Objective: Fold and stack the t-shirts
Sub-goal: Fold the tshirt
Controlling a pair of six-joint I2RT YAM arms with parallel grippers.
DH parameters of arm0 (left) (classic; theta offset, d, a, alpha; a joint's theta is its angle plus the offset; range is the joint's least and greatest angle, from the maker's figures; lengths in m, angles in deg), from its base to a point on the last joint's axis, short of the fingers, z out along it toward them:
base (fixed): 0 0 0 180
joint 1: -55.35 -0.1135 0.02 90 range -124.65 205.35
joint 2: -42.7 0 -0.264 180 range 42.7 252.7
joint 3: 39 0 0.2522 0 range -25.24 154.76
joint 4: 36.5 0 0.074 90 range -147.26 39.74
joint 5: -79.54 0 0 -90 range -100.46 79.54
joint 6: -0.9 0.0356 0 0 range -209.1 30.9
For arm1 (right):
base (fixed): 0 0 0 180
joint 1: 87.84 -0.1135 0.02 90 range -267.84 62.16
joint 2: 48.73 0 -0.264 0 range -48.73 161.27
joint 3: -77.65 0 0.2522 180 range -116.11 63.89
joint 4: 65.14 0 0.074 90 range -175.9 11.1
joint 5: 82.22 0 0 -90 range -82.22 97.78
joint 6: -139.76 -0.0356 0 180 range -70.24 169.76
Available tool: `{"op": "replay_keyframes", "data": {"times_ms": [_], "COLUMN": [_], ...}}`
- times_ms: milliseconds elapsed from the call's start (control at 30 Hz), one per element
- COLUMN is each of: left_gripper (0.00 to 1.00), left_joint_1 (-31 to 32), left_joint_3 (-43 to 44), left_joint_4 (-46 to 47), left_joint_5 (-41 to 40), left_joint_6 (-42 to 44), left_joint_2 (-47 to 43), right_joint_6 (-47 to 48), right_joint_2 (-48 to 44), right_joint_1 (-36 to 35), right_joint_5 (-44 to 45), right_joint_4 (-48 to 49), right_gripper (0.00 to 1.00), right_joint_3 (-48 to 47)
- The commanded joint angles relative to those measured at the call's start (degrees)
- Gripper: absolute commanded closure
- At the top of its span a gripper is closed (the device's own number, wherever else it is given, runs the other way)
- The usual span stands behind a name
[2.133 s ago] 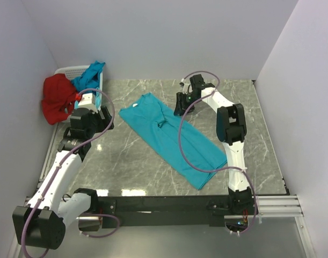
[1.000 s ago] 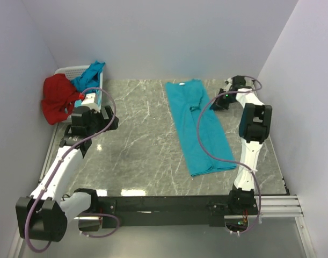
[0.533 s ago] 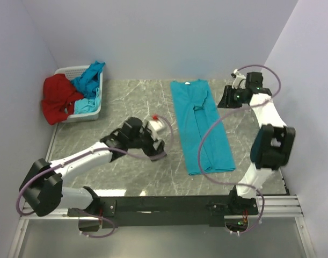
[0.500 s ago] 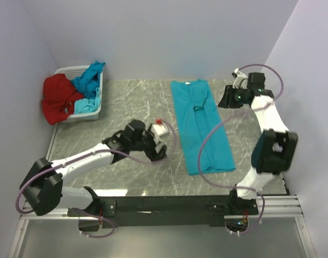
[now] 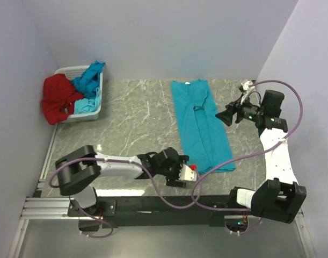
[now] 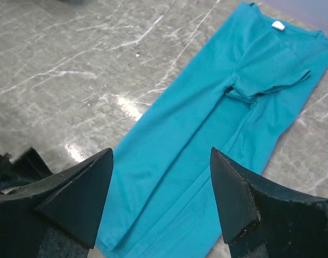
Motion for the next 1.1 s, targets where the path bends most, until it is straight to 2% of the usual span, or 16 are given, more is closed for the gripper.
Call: {"op": "replay_keyframes", "data": {"times_ms": [0, 333, 433, 500, 633, 733, 867, 933, 967, 1000, 1033, 1067], "left_gripper": [0.15, 0.33, 0.62, 0.69, 0.99, 0.99, 0.99, 0.94, 0.89, 0.79, 0.50, 0.35], "left_joint_1": [2.7, 5.0, 5.1, 5.1, 5.1, 5.1, 5.1, 5.1, 5.1, 5.1, 5.0, 5.0], "left_joint_3": [3.4, 12.4, 13.4, 12.0, 9.5, 5.8, -1.4, -3.7, -4.8, -6.7, -7.6, -9.6], "left_joint_4": [4.3, 4.6, 2.4, 2.2, 1.0, -0.2, -2.5, -1.9, -1.3, 0.1, 0.9, 2.0], "left_joint_5": [-3.8, -10.6, -11.9, -11.9, -12.2, -11.9, -12.0, -12.4, -12.8, -13.3, -13.5, -13.5], "left_joint_6": [5.3, 6.3, 6.3, 6.3, 6.5, 7.2, 7.6, 7.0, 5.7, 4.8, 4.0, 2.1], "left_joint_2": [3.3, 15.0, 16.2, 15.5, 13.4, 9.9, 4.2, 1.0, 0.0, -2.4, -3.9, -5.5], "right_joint_6": [2.9, 5.7, 6.5, 6.5, 6.8, 9.5, 19.8, 22.4, 23.9, 25.2, 26.8, 29.0], "right_joint_2": [-1.3, 0.5, 0.8, 0.7, 0.6, 0.7, 1.3, 1.2, 1.0, 0.6, -0.8, -1.9], "right_joint_1": [3.0, 8.1, 8.6, 8.6, 8.6, 8.5, 7.7, 6.7, 6.4, 6.0, 5.1, 4.3], "right_joint_5": [-7.8, -13.6, -14.3, -14.4, -14.7, -13.6, -12.0, -10.6, -8.4, -7.2, -6.1, -2.1], "right_joint_4": [0.5, -3.9, -5.1, -5.1, -5.6, -8.9, -16.5, -18.8, -19.1, -19.4, -19.8, -19.2], "right_gripper": [0.21, 0.22, 0.22, 0.22, 0.22, 0.22, 0.22, 0.22, 0.22, 0.21, 0.17, 0.15], "right_joint_3": [0.2, 0.1, -0.3, -0.4, -0.1, -0.8, -1.3, -0.8, -0.5, -0.2, 1.0, 2.1]}}
